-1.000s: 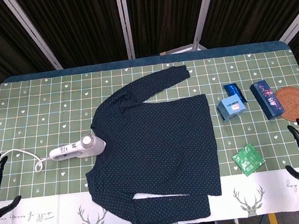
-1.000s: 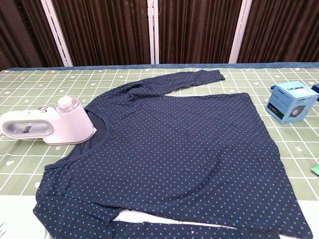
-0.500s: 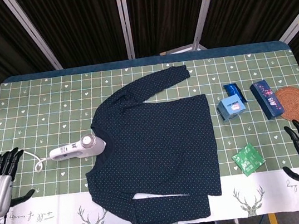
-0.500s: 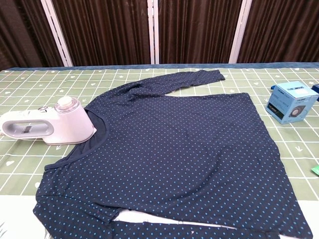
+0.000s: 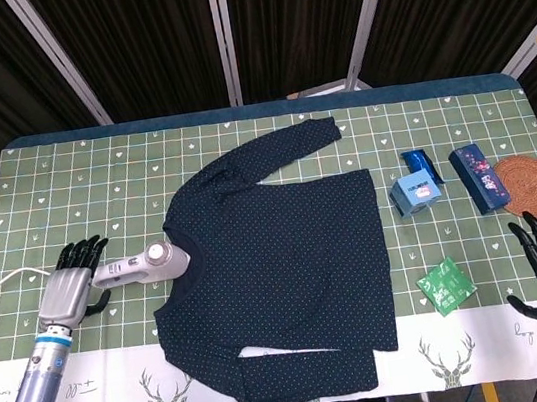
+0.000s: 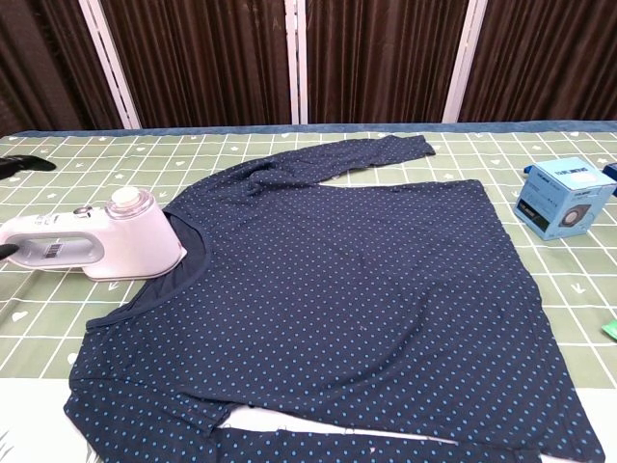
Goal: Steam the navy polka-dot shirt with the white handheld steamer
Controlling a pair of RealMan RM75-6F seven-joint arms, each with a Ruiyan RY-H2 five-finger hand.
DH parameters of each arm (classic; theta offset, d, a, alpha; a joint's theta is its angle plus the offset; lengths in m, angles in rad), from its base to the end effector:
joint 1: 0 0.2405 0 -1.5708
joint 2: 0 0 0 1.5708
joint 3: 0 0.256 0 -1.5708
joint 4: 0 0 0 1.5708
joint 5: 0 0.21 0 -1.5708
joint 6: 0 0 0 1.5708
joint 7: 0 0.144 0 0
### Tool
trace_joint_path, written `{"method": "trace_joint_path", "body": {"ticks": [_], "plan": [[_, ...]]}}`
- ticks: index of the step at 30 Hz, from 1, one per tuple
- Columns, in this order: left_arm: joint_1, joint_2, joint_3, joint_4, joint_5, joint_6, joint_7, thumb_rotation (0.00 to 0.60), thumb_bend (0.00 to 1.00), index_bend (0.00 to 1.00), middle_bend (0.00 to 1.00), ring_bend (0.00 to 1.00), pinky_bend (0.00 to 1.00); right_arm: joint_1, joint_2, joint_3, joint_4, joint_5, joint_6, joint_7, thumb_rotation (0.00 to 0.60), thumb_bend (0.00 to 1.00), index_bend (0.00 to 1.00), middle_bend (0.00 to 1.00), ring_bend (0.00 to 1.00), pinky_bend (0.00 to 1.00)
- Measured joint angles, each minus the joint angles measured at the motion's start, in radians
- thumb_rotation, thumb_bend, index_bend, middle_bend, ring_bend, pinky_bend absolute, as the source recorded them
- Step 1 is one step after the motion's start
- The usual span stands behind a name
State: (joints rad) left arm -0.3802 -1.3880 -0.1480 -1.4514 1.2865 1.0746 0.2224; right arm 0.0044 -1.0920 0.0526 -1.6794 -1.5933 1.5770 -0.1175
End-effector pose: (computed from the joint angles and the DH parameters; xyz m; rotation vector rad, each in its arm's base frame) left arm -0.2792 0.2843 0.0522 -1.6239 -0.9820 -0.7648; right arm -0.2955 -0.1560 0.1693 1.3893 -0.7860 0.8958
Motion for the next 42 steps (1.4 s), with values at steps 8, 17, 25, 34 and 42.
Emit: {"method": "trace_joint_path", "body": {"ticks": [8,17,25,34,42], "plan": [[-0.063,-0.092,-0.026,0.087,-0.061,-0.056,0.026,0.600,0.39,0.00,0.00,0.00,0.00,0.009,0.001,0.005,0.008,0.019,-0.018,0.013,0.600,0.00,0.00,0.00,0.00,0.00],[-0.111,-0.162,-0.052,0.173,-0.088,-0.079,0.004,0.600,0.40,0.00,0.00,0.00,0.01,0.012,0.002,0.007,0.012,0.027,-0.022,0.021,0.600,0.00,0.00,0.00,0.00,0.00],[-0.146,-0.201,-0.062,0.241,-0.111,-0.108,-0.003,0.600,0.43,0.00,0.01,0.10,0.14,0.015,0.004,0.007,0.015,0.033,-0.029,0.029,0.600,0.00,0.00,0.00,0.00,0.00],[-0.161,-0.237,-0.063,0.313,-0.109,-0.087,-0.011,0.600,0.43,0.37,0.38,0.45,0.63,0.018,0.002,0.007,0.018,0.037,-0.033,0.033,0.600,0.00,0.00,0.00,0.00,0.00],[-0.164,-0.240,-0.046,0.350,-0.078,-0.057,-0.021,0.600,0.60,0.81,0.76,0.76,0.98,0.020,0.000,0.004,0.019,0.036,-0.035,0.030,0.600,0.00,0.00,0.00,0.00,0.00]]}}
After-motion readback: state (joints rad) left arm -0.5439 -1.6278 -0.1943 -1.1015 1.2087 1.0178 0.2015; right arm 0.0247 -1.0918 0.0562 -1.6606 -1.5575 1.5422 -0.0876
